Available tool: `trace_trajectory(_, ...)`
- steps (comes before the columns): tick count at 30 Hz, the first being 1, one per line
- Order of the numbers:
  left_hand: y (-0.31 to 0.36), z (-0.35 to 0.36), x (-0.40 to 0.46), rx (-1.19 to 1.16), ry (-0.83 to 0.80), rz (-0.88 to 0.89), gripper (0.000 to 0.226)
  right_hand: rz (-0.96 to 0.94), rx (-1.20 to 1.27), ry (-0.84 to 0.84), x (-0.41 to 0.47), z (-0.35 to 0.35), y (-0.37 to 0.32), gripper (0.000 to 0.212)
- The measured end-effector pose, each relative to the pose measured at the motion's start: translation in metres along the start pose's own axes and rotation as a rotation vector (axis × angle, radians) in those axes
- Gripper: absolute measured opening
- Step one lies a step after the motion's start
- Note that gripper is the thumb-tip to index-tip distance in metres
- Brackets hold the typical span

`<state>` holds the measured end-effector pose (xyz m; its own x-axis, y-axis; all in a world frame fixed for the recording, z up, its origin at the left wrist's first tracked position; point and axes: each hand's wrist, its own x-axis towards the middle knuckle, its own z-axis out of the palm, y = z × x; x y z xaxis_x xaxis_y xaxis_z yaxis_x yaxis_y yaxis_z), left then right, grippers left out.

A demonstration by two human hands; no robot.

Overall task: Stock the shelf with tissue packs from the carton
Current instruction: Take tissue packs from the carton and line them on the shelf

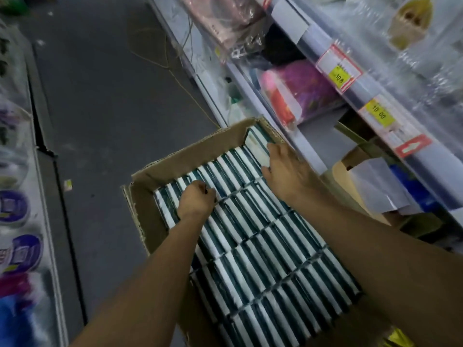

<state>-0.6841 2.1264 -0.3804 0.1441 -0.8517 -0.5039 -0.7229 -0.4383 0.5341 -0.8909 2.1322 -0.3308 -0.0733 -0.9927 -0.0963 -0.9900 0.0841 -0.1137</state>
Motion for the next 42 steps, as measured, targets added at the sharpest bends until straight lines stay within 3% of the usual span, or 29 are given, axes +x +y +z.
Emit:
trace_trajectory(7,0.012,0.011,0.018,0.364,0.052,-0.101,0.034,0.11,0.005,-0.066,0.018,0.009,-0.01,0.051)
trace_trajectory(15,0.025,0.023,0.028,0.354,-0.008,-0.155,0.041,0.093,0.068,-0.056,0.009,0.01,-0.004,0.044)
trace_trajectory(19,0.02,0.019,0.031,0.201,-0.029,-0.171,0.056,0.094,0.141,-0.017,-0.002,0.008,-0.001,0.04)
trace_trajectory(24,0.014,0.011,0.028,0.046,-0.008,-0.185,0.039,0.13,0.338,0.043,-0.028,0.01,-0.001,0.033)
trace_trajectory(27,0.014,-0.001,0.011,-0.072,0.04,-0.184,0.043,0.095,0.462,0.108,-0.05,0.007,0.005,0.03)
trace_trajectory(32,0.015,-0.028,-0.055,-0.493,0.046,-0.104,0.037,0.022,0.66,0.188,-0.109,-0.009,0.011,0.03)
trace_trajectory(37,0.024,-0.043,-0.144,-0.873,-0.106,-0.048,0.008,0.03,0.826,0.308,-0.185,-0.056,0.006,0.036)
trace_trajectory(41,0.023,-0.048,-0.215,-0.98,-0.141,0.047,0.012,0.111,0.92,0.379,-0.255,-0.102,0.004,0.038)
trace_trajectory(42,0.025,-0.05,-0.234,-0.992,-0.149,0.081,0.024,0.123,0.961,0.417,-0.272,-0.112,0.004,0.032)
